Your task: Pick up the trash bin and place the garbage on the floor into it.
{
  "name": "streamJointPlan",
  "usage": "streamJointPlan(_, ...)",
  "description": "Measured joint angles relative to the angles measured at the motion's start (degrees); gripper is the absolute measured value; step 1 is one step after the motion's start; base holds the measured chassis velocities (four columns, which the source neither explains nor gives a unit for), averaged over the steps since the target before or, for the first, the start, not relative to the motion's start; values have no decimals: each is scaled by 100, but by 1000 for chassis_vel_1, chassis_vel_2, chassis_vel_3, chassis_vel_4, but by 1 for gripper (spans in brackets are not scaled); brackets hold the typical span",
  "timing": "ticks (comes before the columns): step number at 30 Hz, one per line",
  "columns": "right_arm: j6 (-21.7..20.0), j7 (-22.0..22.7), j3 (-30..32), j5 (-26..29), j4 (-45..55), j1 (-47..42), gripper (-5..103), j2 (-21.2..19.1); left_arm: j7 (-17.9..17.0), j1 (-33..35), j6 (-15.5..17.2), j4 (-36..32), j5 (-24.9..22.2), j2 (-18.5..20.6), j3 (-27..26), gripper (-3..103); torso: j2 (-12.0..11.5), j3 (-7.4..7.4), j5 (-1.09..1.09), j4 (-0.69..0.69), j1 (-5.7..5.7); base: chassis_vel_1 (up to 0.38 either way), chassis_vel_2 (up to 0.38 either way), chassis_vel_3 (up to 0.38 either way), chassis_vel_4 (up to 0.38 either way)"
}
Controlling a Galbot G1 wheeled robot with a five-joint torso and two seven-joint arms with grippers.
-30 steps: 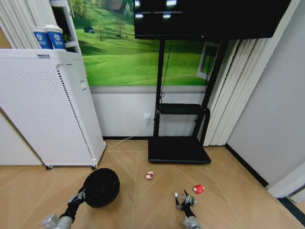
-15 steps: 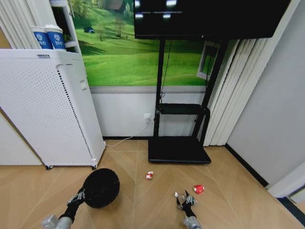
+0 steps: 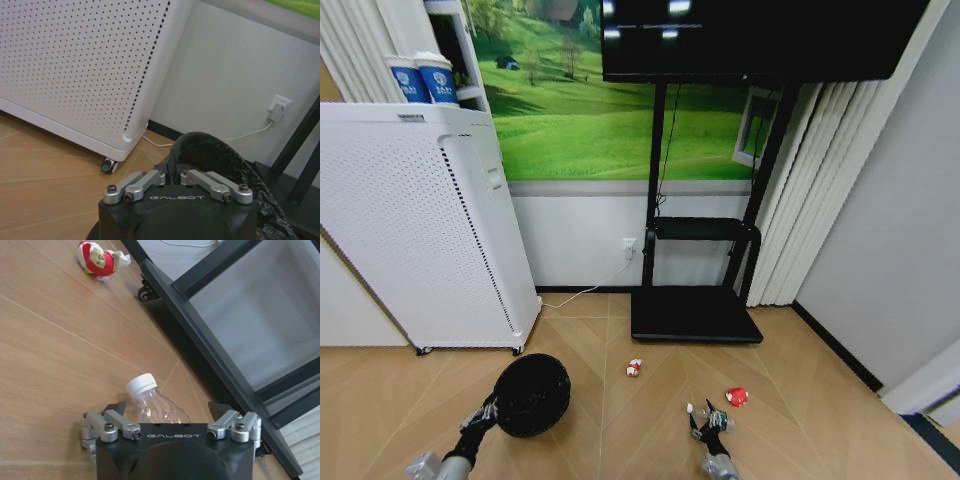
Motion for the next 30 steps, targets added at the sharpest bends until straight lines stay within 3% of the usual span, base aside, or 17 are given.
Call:
streamJointPlan(12,-78,-8,-139,139,-95,129,85,77,12,43,-22,11,-9,-11,-38,7,0,1,3,1,0,0,0,0,0)
streamJointPlan(15,-93,-26,-144,163,-126,154,70,55,17,49,-30,10,-31,-2,-49,7,0,0,3,1,0,0,0,0,0)
streamJointPlan(19,-95,-36,-119,180,-154,154,59,38,19,49,-31,10,-40,-2,-49,7,0,1,3,0,0,0,0,0,0)
streamJointPlan(22,-98,-43,-60,193,-149,123,42,11,20,36,-33,11,-37,-9,-37,7,0,0,1,1,0,0,0,0,0)
streamJointPlan(26,-98,-54,-39,194,-139,92,37,5,21,26,-33,12,-36,-12,-21,7,-1,0,2,1,0,0,0,0,0)
streamJointPlan(30,-98,-61,13,194,-134,59,15,8,23,5,-33,14,-40,-15,-14,7,0,1,2,1,0,0,0,0,0)
